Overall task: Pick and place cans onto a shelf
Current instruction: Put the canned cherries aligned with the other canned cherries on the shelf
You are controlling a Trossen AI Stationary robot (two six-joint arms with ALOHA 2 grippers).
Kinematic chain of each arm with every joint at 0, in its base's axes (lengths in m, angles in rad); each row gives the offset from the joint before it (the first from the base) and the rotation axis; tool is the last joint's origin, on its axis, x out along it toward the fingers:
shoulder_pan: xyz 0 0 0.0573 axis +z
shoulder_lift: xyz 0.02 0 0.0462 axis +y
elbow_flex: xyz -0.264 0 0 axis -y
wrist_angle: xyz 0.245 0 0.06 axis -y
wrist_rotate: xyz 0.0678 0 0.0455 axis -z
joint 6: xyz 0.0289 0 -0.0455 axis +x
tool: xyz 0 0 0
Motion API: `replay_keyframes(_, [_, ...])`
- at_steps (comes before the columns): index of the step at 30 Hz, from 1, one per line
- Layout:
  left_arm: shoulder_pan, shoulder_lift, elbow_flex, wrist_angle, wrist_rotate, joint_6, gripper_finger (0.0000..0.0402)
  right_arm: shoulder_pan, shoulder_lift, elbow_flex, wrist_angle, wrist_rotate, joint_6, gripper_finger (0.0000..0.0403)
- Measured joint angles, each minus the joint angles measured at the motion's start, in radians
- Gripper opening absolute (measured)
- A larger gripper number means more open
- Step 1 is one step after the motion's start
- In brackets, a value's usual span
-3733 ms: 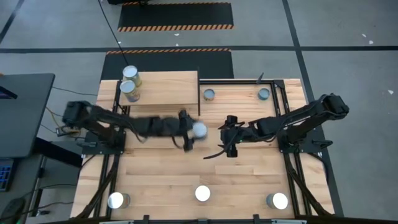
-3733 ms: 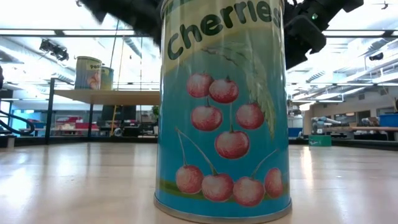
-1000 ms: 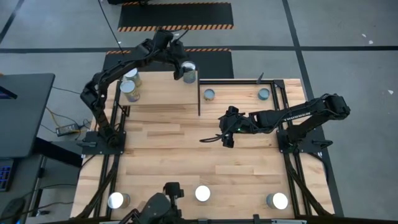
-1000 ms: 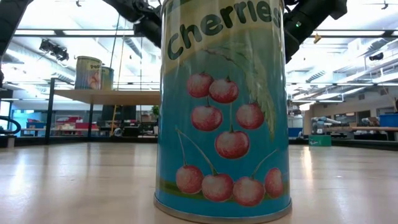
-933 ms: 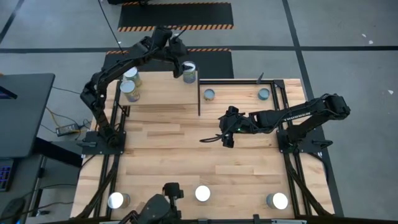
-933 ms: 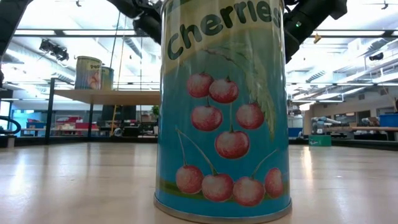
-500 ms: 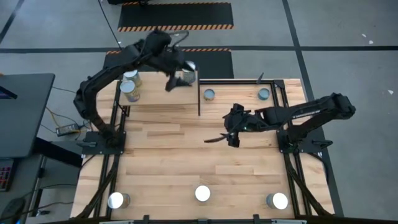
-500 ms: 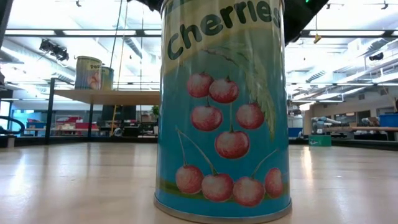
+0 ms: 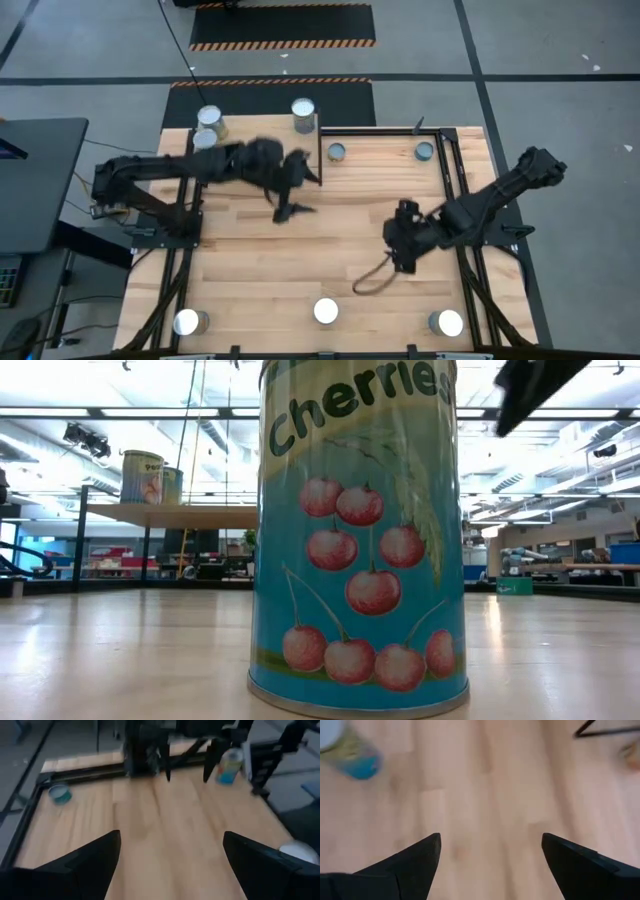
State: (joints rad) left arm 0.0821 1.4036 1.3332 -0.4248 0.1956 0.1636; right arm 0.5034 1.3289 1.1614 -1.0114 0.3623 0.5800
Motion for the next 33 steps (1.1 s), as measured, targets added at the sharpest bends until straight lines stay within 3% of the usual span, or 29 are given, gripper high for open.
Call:
replay_keyframes(3, [-0.097,-0.014,-0.093,0.116,-0.085,-0.036,0.0359,0.08,0.054,0.052,-0.017,-0.036,0.077,0.0354])
replay_keyframes(7, [-0.22,-0.01,-0.151,0.233,-0.212,-0.048,0.0359,0.152,0.169,0.166,-0.176,-0.098,0.187,0.0354])
replay_keyframes(11, [-0.317,-0.01,-0.193,0.318,-0.263,-0.062,0.0359,0.215,0.272,0.27,-0.326,-0.176,0.299,0.0354])
replay_keyframes(15, [-0.391,-0.01,-0.229,0.347,-0.296,-0.111,0.0359,0.289,0.327,0.36,-0.369,-0.266,0.407,0.0354])
replay_keyframes(23, [-0.472,-0.01,-0.293,0.417,-0.332,-0.215,0.0359,0.475,0.358,0.451,-0.406,-0.314,0.701,0.0354])
replay_keyframes(33, [-0.479,-0.01,-0.293,0.407,-0.336,-0.318,0.0359,0.633,0.436,0.417,-0.271,-0.261,0.855,0.0365])
